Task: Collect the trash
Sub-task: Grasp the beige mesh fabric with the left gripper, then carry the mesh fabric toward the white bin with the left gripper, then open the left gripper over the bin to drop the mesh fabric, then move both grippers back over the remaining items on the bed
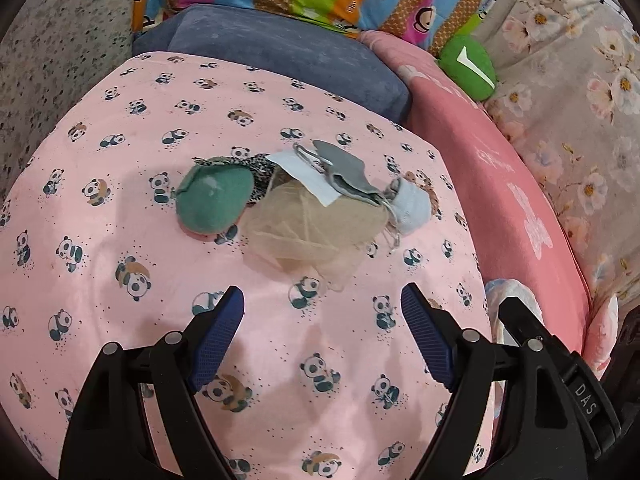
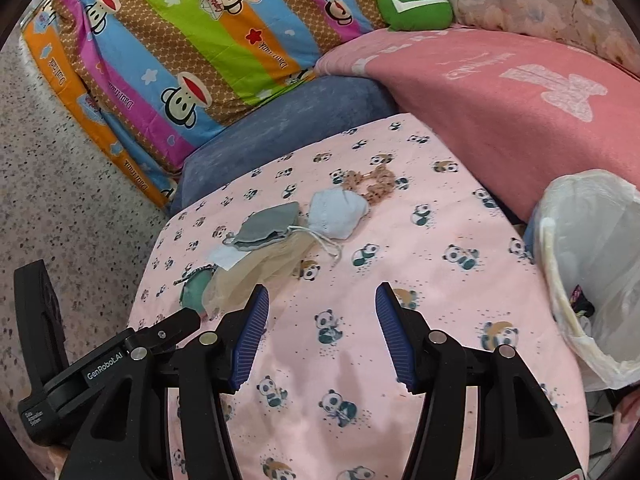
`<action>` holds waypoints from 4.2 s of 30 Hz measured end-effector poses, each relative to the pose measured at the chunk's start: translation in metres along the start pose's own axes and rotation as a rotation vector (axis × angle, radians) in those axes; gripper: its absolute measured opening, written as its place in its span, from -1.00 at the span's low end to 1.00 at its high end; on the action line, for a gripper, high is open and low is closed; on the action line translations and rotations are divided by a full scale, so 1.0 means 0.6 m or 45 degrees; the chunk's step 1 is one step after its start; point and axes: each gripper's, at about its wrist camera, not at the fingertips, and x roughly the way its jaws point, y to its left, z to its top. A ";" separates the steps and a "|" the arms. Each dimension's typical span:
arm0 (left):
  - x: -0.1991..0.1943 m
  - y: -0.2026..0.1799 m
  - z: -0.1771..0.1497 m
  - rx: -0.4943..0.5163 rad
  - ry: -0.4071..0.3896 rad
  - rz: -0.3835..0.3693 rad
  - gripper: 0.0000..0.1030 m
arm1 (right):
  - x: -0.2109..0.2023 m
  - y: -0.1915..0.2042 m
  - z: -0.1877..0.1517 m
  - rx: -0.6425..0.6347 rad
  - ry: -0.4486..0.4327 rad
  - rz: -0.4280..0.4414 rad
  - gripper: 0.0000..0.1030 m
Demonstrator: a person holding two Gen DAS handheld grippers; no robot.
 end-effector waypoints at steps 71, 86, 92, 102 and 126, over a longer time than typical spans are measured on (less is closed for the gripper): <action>0.006 -0.431 -0.159 0.588 0.175 -0.413 -0.47 | -0.297 -0.282 0.030 0.220 -0.438 -0.053 -0.97; 0.147 -0.527 -0.220 0.737 0.358 -0.384 -0.98 | -0.301 -0.361 0.062 0.292 -0.467 -0.072 -0.97; 0.122 -0.561 -0.174 0.776 0.225 -0.394 -1.00 | -0.325 -0.385 0.082 0.297 -0.525 -0.119 -0.97; 0.165 -0.509 -0.138 0.701 0.229 -0.284 -0.99 | -0.286 -0.460 0.058 0.369 -0.424 -0.329 -0.97; 0.117 -0.439 -0.156 0.642 0.134 -0.090 0.28 | -0.181 -0.350 -0.019 0.185 -0.172 -0.507 0.08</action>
